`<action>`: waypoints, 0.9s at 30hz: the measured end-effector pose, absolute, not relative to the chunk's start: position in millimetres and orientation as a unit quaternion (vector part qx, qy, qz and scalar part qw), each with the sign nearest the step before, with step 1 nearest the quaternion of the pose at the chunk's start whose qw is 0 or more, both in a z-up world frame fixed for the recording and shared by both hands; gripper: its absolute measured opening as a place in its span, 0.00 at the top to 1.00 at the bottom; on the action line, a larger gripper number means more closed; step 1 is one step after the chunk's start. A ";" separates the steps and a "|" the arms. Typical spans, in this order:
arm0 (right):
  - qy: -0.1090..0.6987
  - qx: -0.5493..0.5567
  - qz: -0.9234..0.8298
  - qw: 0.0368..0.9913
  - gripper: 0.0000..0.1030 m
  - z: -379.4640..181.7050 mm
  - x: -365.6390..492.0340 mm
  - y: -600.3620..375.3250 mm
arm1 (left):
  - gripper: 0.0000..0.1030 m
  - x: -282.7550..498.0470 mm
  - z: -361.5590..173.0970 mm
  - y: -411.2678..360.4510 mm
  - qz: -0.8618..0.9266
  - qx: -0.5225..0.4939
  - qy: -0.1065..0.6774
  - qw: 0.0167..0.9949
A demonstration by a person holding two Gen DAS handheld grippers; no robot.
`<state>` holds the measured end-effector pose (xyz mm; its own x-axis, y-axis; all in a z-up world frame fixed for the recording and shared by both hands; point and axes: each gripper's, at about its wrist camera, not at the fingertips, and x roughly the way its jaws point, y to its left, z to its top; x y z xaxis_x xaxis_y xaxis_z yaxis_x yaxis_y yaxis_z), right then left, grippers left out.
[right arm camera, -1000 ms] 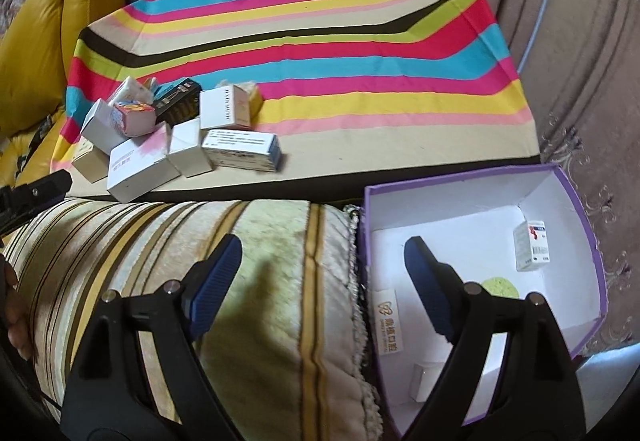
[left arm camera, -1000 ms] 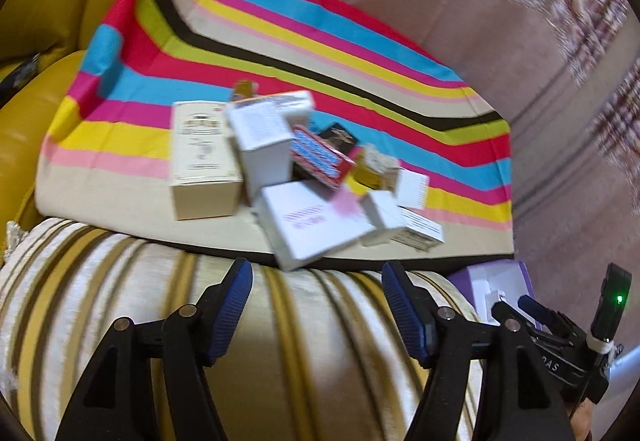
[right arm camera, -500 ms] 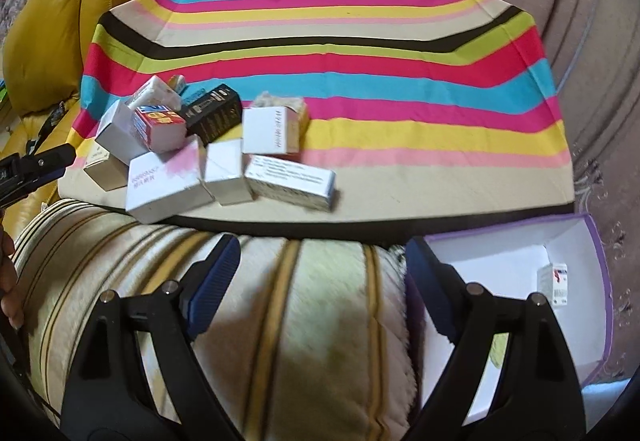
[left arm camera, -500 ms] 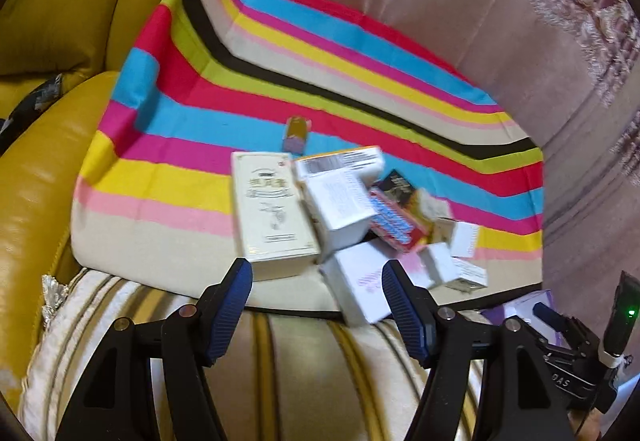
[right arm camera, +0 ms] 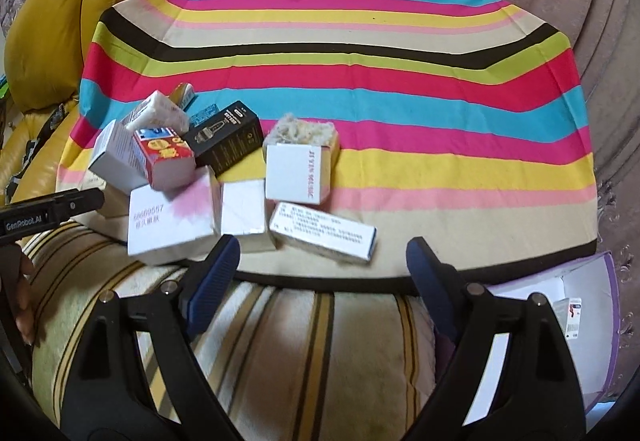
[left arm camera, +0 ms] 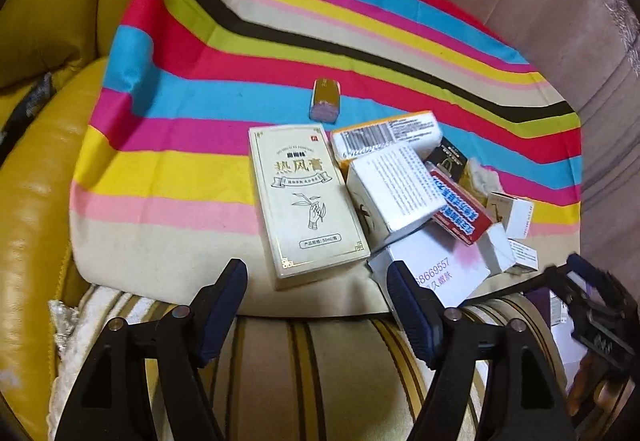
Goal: Organize objects
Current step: 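Move both grippers back over the remaining boxes on the cloth, then grasp a white leaflet box with the left gripper while the right grasps the JIYIN MUSIC box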
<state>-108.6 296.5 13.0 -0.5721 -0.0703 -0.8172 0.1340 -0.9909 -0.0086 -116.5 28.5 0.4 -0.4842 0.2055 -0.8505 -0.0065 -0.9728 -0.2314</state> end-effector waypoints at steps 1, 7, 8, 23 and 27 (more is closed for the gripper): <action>0.034 0.457 -0.887 0.058 0.15 13.3 -110.6 295.5 | 0.27 -112.0 3.1 28.1 0.859 -0.498 -0.098 0.063; 0.026 0.454 -0.889 0.064 0.15 8.4 -128.0 288.3 | 0.24 -109.2 24.6 38.1 0.887 -0.445 -0.053 0.114; 0.026 0.453 -0.889 0.065 0.15 7.8 -131.0 286.6 | 0.23 -112.1 27.0 40.7 0.888 -0.441 -0.041 0.123; 0.027 0.463 -0.884 0.063 0.16 -8.0 -168.8 269.6 | 0.23 -145.8 17.1 68.2 0.868 -0.432 0.086 0.230; 0.025 0.471 -0.879 0.063 0.30 -14.1 -172.7 270.6 | 0.46 -146.9 13.2 67.4 0.862 -0.440 0.082 0.240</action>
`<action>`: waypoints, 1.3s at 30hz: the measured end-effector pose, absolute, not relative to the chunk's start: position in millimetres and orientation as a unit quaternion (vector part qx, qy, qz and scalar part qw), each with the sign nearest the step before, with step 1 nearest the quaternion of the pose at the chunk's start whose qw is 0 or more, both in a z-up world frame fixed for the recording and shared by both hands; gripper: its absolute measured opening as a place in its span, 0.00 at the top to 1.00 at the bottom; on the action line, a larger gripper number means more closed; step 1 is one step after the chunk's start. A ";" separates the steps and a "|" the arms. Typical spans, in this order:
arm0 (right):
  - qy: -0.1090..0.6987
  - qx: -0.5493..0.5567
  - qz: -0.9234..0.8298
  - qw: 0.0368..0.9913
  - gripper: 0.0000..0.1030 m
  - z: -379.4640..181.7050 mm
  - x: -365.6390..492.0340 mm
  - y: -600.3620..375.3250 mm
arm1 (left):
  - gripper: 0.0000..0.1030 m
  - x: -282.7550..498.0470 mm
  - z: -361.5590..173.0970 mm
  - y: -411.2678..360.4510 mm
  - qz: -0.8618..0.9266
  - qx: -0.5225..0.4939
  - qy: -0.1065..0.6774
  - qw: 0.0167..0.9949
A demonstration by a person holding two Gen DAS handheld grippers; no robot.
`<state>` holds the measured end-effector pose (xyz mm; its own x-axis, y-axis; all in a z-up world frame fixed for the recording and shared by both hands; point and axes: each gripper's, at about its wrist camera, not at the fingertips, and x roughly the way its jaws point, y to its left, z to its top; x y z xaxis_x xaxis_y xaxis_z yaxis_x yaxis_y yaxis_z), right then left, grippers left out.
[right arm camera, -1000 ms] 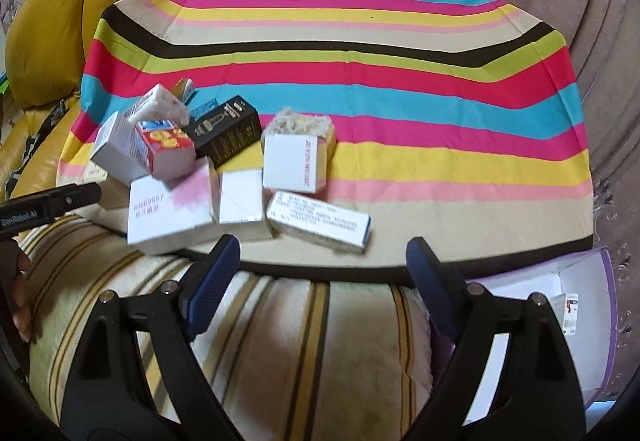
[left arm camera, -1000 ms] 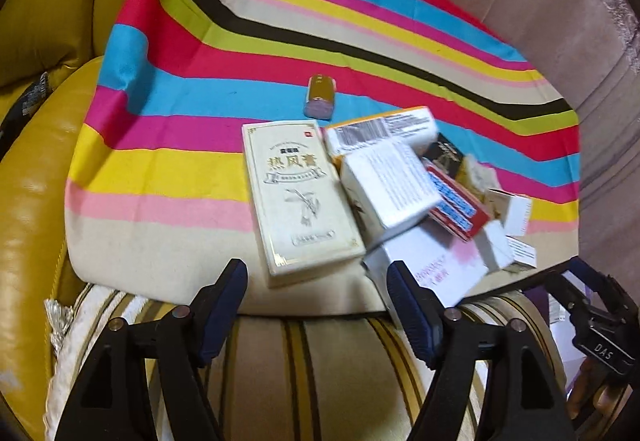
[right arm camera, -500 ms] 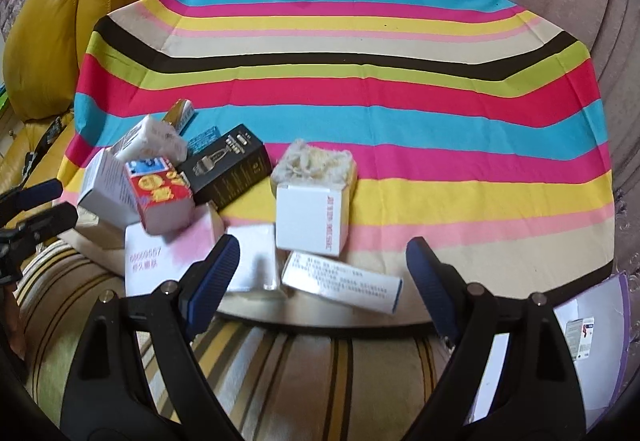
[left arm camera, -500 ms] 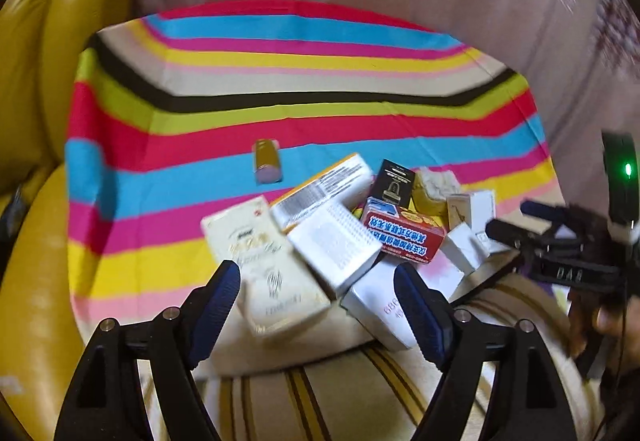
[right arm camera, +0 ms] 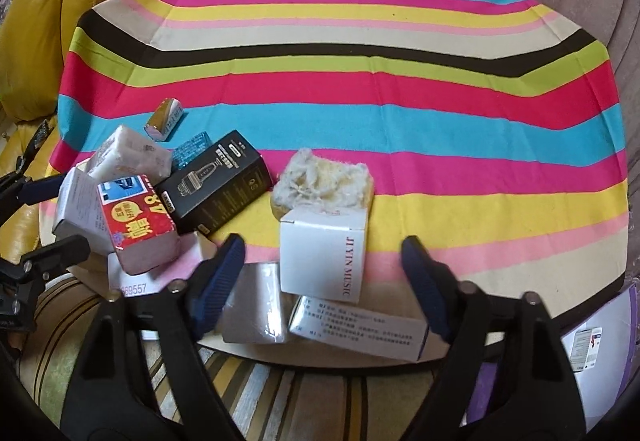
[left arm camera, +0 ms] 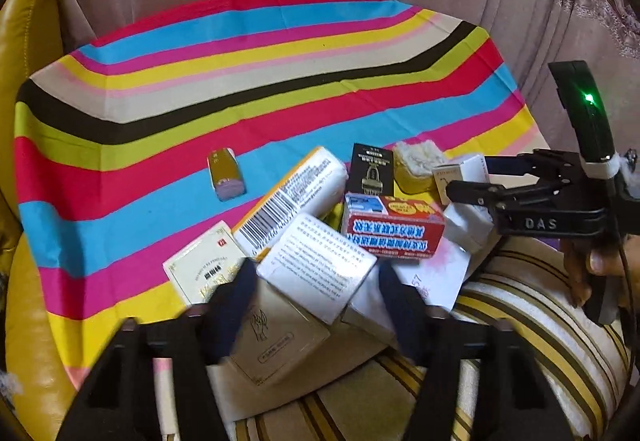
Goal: Organize objects
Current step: 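Grasp a white leaflet box with the left gripper while the right grasps the JIYIN MUSIC box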
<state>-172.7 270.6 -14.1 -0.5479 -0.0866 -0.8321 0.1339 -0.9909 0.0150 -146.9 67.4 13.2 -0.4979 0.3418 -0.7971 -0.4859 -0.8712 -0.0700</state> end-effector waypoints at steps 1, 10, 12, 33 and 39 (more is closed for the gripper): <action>0.024 0.473 -0.878 0.063 0.34 -15.4 -173.1 270.7 | 0.46 -146.1 13.2 68.2 0.862 -0.438 0.081 0.240; 0.015 0.463 -0.884 0.065 0.55 -16.5 -165.9 274.0 | 0.46 -139.1 23.1 63.3 0.874 -0.416 0.051 0.247; 0.015 0.454 -0.889 0.061 0.55 -12.5 -162.5 274.9 | 0.46 -136.9 27.4 60.6 0.878 -0.408 0.041 0.247; -0.021 0.409 -0.911 0.054 0.55 15.9 -114.6 291.1 | 0.46 -100.8 55.8 48.2 0.904 -0.349 -0.054 0.241; -0.023 0.409 -0.910 0.058 0.55 19.4 -95.2 294.6 | 0.46 -84.6 54.8 46.5 0.903 -0.351 -0.065 0.239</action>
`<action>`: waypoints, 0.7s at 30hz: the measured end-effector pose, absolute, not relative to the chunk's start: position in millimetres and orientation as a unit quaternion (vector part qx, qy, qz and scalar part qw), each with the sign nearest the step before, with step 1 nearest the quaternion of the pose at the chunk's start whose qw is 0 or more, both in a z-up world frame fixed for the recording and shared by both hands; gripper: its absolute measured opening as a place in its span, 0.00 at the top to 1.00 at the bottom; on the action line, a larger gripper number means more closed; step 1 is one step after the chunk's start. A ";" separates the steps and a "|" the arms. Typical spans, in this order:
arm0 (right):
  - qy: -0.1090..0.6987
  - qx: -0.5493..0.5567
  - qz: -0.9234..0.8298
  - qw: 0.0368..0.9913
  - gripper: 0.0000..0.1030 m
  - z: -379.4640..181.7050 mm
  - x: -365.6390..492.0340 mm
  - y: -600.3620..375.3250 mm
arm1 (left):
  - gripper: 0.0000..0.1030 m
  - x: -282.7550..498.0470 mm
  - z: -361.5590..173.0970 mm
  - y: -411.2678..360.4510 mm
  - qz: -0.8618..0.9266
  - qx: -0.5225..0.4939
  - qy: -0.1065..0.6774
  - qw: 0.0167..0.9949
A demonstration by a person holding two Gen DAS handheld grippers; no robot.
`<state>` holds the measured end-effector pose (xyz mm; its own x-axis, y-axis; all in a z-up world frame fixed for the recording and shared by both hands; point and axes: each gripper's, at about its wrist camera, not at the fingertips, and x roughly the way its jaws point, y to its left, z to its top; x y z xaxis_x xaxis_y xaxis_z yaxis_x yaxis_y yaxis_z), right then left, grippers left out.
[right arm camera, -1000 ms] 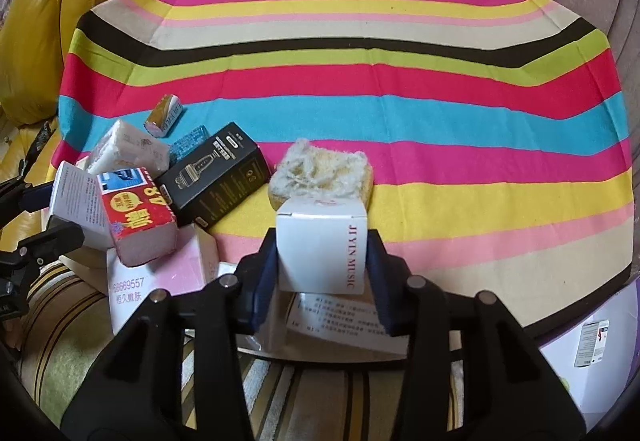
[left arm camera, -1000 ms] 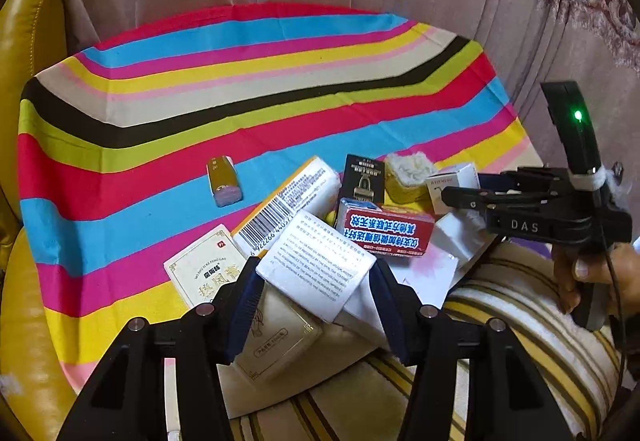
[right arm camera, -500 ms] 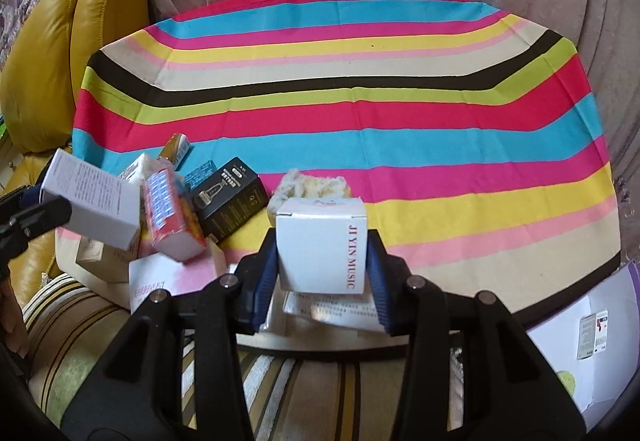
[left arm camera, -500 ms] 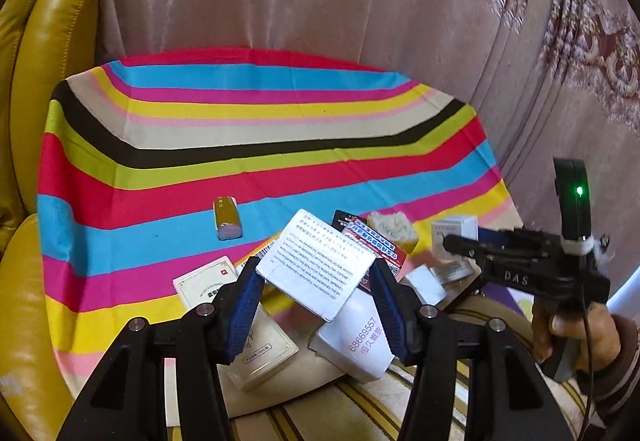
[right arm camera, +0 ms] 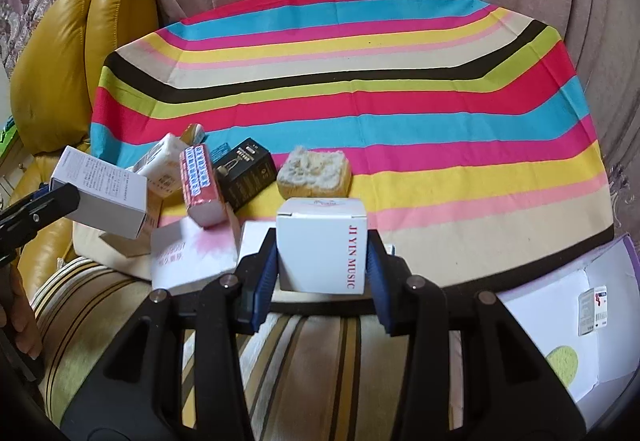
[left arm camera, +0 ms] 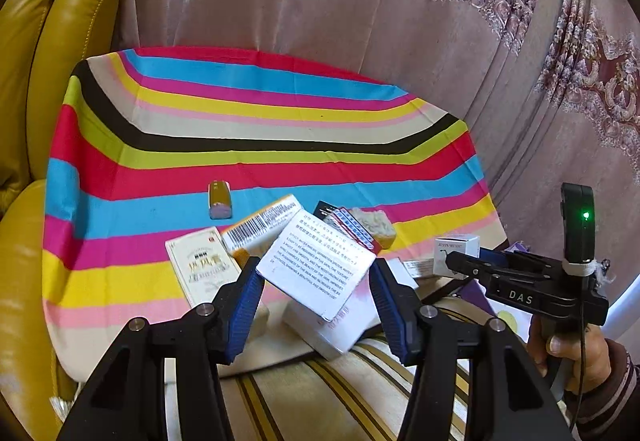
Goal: Organize objects
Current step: 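Grasp a white leaflet box with the left gripper while the right grasps the JIYIN MUSIC box, then carry both boxes into the purple-rimmed box and open both grippers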
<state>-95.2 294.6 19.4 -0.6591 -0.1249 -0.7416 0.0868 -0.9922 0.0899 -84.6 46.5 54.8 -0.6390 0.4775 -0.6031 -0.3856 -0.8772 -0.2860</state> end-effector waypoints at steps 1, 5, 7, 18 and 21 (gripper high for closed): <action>-0.024 0.408 -0.911 0.059 0.55 20.3 -91.4 295.5 | 0.46 -81.7 55.2 45.9 0.903 -0.350 -0.067 0.239; -0.028 0.409 -0.910 0.059 0.55 22.7 -76.8 301.6 | 0.46 -69.5 57.7 46.5 0.901 -0.351 -0.078 0.245; -0.031 0.408 -0.911 0.057 0.55 24.7 -69.2 306.3 | 0.46 -63.1 58.1 49.9 0.898 -0.351 -0.084 0.252; -0.048 0.409 -0.910 0.044 0.55 32.1 -32.4 338.8 | 0.46 -34.4 64.9 91.1 0.884 -0.357 -0.085 0.291; -0.055 0.412 -0.909 0.036 0.55 32.0 -23.2 351.3 | 0.46 -28.9 65.3 107.2 0.876 -0.362 -0.085 0.308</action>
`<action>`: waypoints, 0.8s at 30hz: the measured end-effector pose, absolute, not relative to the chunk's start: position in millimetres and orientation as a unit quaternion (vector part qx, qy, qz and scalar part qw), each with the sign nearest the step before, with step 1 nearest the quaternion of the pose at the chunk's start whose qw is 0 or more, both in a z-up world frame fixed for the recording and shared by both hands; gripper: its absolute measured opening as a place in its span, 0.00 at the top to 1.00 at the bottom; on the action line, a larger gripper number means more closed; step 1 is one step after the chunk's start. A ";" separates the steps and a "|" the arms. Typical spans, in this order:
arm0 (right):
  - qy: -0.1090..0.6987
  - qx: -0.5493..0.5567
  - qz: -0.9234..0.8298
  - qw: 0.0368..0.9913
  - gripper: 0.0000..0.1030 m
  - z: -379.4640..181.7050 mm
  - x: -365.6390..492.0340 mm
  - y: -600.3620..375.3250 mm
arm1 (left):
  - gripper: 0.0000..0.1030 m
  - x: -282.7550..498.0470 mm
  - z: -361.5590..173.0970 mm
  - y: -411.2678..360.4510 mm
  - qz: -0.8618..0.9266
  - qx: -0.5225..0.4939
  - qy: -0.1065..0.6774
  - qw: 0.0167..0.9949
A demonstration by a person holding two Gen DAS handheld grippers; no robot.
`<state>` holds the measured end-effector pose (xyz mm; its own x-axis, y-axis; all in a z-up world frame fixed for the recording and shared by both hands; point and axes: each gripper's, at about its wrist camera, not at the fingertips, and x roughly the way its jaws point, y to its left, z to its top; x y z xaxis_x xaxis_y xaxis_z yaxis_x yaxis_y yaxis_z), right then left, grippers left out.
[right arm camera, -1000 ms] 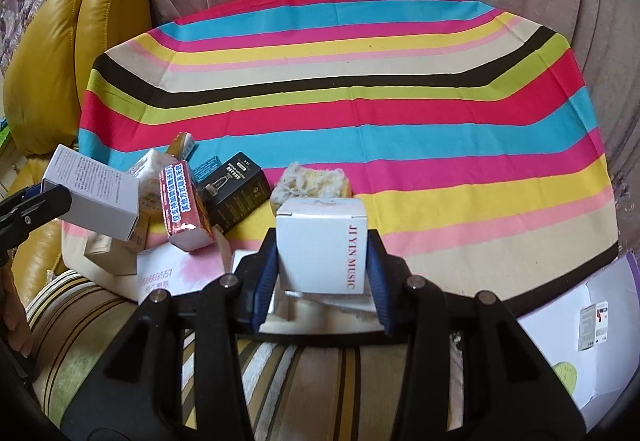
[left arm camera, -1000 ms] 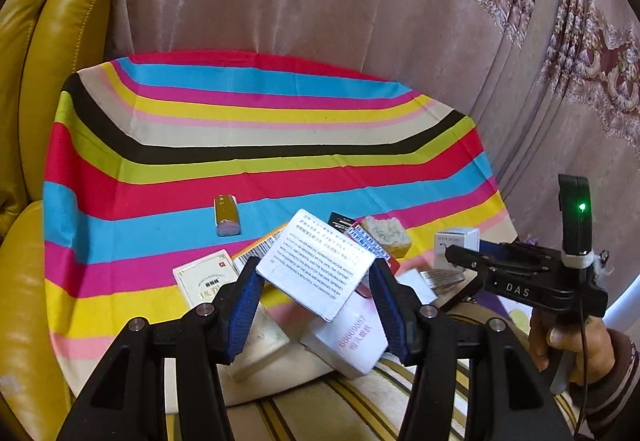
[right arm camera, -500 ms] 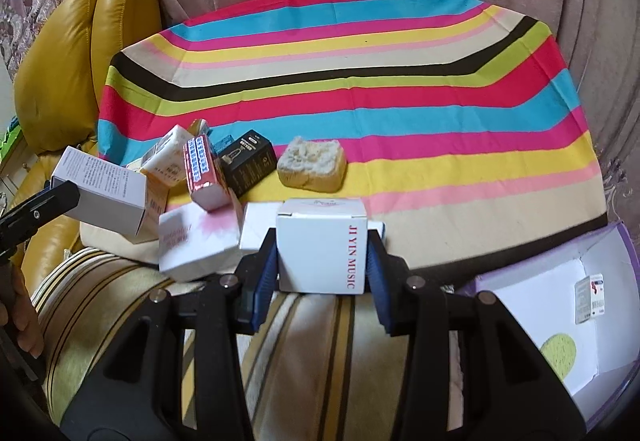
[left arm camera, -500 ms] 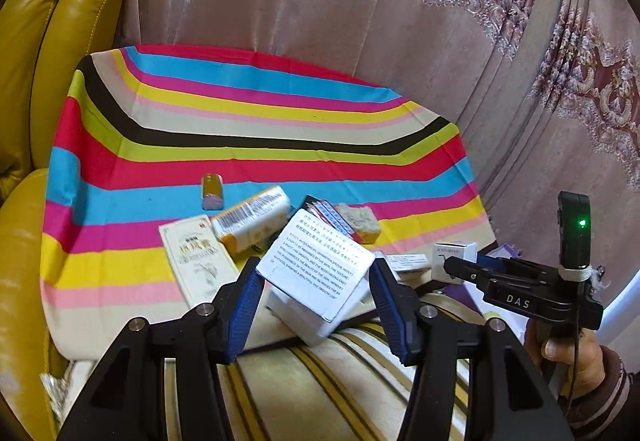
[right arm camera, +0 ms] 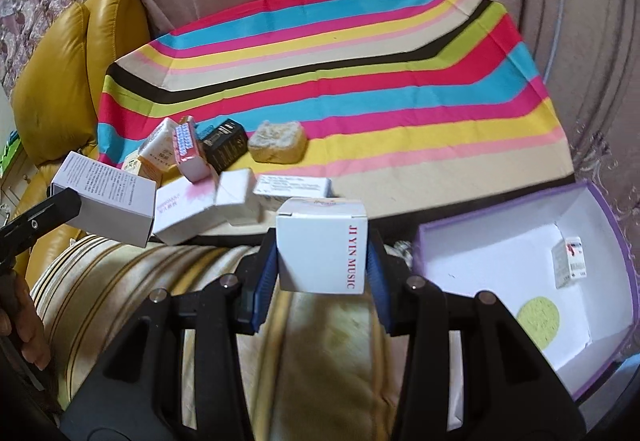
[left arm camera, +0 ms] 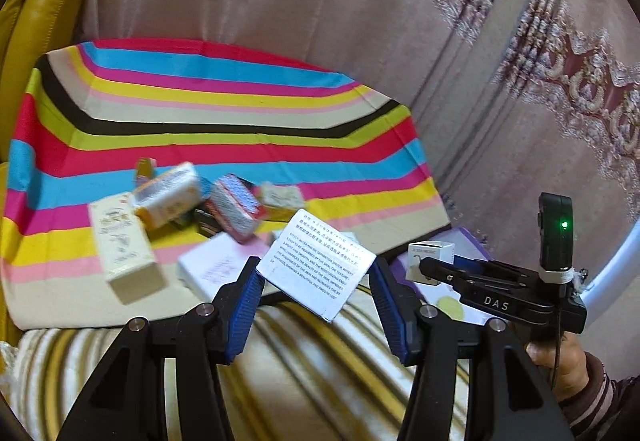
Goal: Organize objects
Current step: 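Carry both boxes into the purple-rimmed box and open both grippers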
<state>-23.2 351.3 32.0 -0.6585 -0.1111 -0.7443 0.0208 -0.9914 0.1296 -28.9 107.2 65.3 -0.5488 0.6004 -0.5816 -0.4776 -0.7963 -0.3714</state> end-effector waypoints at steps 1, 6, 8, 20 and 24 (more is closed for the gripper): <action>-0.058 0.412 -0.909 0.033 0.55 32.1 -19.8 356.7 | 0.46 -28.0 65.6 111.6 0.873 -0.364 -0.085 0.313; -0.071 0.415 -0.907 0.009 0.55 32.1 -1.4 387.6 | 0.46 -23.9 64.4 139.3 0.855 -0.377 -0.089 0.345; -0.080 0.418 -0.905 -0.002 0.55 30.9 4.7 400.3 | 0.46 -22.9 62.3 151.1 0.846 -0.384 -0.090 0.357; -0.110 0.432 -0.892 -0.073 0.55 16.6 29.6 470.5 | 0.46 -15.8 47.2 238.8 0.792 -0.429 -0.075 0.428; -0.114 0.437 -0.887 -0.098 0.55 11.6 35.4 488.5 | 0.46 -6.7 40.7 269.6 0.774 -0.441 -0.051 0.451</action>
<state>35.4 488.5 11.6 -0.5997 0.0741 -0.7968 -0.2731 -0.9549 0.1167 -6.7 269.6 40.7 -0.2035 0.7435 -0.6370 -0.6530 -0.5879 -0.4776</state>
